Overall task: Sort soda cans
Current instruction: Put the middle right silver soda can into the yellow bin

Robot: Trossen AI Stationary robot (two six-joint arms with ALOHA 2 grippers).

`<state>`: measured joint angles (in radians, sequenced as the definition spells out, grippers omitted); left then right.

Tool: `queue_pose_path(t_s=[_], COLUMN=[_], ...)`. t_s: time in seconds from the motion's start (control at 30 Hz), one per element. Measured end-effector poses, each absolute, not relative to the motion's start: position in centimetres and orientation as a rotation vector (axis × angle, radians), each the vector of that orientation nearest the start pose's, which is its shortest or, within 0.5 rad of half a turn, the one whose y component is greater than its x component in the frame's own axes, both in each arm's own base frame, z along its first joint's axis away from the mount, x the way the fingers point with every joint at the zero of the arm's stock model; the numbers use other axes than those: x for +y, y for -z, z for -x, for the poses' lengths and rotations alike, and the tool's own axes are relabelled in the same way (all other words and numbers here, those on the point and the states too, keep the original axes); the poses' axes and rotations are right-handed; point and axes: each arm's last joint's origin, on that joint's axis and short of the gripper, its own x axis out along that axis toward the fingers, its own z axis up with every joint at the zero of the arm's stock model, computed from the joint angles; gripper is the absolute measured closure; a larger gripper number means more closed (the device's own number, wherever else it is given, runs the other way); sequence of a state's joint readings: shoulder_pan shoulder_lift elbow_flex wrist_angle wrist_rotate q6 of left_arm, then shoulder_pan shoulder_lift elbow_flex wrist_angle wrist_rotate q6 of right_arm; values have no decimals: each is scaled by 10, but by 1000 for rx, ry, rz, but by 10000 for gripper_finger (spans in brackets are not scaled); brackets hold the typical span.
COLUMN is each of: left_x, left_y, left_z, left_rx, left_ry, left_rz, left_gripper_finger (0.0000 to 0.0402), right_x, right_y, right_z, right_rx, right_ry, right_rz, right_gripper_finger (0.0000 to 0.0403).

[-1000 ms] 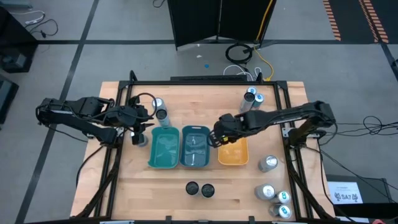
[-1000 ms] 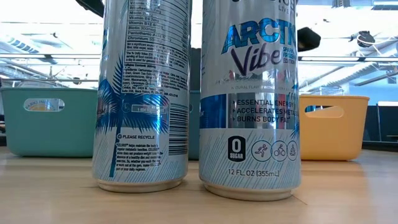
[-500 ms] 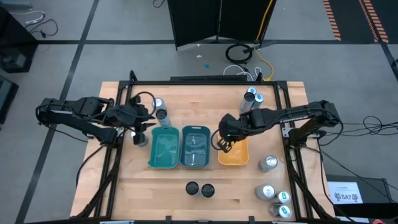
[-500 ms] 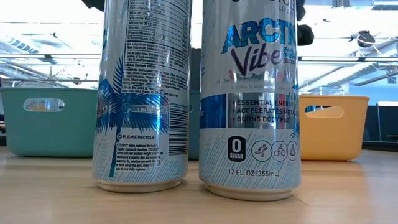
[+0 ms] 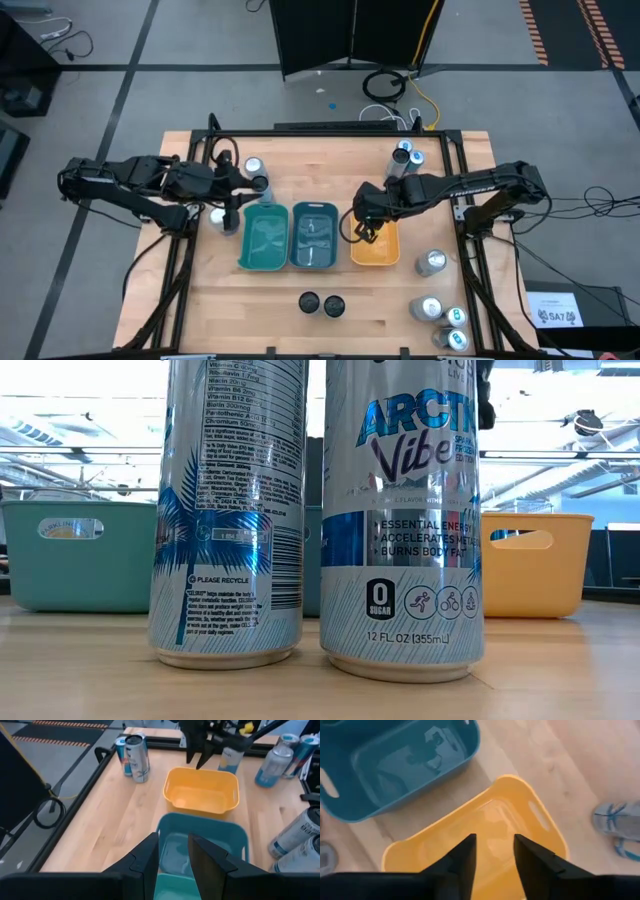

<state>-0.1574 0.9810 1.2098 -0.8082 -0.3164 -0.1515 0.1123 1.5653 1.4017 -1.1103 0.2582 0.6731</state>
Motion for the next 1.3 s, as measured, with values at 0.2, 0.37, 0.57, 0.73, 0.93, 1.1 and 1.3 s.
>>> queue_pose_path(t_s=[0.2,0.37,0.57,0.73,0.93,1.1,1.3], left_x=[-19,-19,-19,-19,-19,-18,-17], left_y=[-386,-386,-386,-386,-386,-386,-386], left_z=[-178,-178,-178,-178,-178,-178,-178], left_rx=[534,534,535,536,535,531,508], left_ry=[-195,-195,-195,-194,-205,-230,-294], left_rz=[15,15,15,15,12,5,142], left_gripper_finger=[285,285,285,285,285,285,285], right_x=[22,21,19,20,21,21,21], right_y=[-295,-295,-295,-296,-296,-297,-297], right_z=[-295,-294,-294,-296,-297,-298,-298], right_rx=[1149,1126,1095,1075,1039,1029,1048], right_ry=[584,635,689,698,733,724,690], right_rz=[-331,-302,-310,-340,-410,-407,-354], right_gripper_finger=[181,93,10,21,20,21,21])
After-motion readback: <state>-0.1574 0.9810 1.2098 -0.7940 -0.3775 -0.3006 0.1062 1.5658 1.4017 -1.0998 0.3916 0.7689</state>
